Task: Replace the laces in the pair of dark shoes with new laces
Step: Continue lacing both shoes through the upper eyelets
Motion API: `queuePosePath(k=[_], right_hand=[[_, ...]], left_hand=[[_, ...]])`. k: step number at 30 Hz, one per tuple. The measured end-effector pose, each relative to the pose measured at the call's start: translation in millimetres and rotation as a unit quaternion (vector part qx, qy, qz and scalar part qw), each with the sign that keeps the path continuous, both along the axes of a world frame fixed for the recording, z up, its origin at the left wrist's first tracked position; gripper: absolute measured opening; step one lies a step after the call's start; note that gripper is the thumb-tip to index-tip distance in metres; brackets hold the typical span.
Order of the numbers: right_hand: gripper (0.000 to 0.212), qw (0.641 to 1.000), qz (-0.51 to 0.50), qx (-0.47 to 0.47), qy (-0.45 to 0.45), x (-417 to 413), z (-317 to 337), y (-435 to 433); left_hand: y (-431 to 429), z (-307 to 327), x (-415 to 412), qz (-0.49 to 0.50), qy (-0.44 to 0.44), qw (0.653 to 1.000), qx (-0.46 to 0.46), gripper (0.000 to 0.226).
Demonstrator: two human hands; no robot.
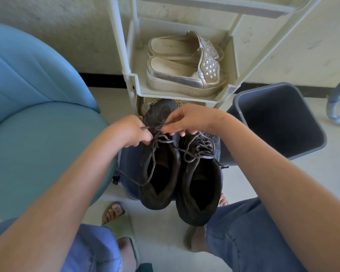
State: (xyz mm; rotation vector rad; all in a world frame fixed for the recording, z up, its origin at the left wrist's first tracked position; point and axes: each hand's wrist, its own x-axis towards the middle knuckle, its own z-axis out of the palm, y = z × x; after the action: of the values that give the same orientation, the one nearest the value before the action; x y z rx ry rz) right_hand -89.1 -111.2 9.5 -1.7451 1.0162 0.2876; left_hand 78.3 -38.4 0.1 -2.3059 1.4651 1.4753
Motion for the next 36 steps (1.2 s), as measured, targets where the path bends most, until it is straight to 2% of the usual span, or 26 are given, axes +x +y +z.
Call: queuePosePath(k=[1, 4, 6, 13, 20, 23, 28, 33, 36], right_hand=[[0.028, 1.0, -0.006, -0.015, 0.021, -4, 1, -2], [0.032, 0.991, 0.068, -0.035, 0.107, -8, 2, 3], [0.033, 0.985, 0.105, -0.025, 0.134, -5, 1, 10], [0.026, 0.99, 0.087, 0.022, 0.111, -9, 6, 13], [0.017, 0.989, 0.097, 0.091, 0.07, -21, 18, 5], [0.016, 0.989, 0.086, 0.099, 0.064, -19, 18, 5], [0.022, 0.99, 0.057, 0.11, 0.065, -15, 18, 5], [0.012, 0.989, 0.054, 0.115, 0.077, -15, 17, 7], [0.011, 0.99, 0.051, 0.102, 0.082, -15, 16, 8]], left_hand=[[2, 2, 1, -0.01, -0.001, 1.0, 0.01, 0.011], [8, 3, 2, -0.043, 0.008, 0.998, 0.035, 0.04], [11, 0, -3, -0.05, 0.015, 0.998, 0.019, 0.041], [12, 7, -4, -0.043, -0.037, 0.998, -0.004, 0.024], [11, 12, -1, -0.05, -0.06, 0.997, 0.028, 0.042], [9, 11, -1, -0.045, -0.062, 0.997, 0.033, 0.041], [7, 12, 3, -0.034, -0.043, 0.998, 0.035, 0.027], [6, 13, 16, 0.0, 0.055, 0.997, 0.051, 0.027], [7, 14, 17, 0.002, 0.056, 0.998, 0.038, 0.029]])
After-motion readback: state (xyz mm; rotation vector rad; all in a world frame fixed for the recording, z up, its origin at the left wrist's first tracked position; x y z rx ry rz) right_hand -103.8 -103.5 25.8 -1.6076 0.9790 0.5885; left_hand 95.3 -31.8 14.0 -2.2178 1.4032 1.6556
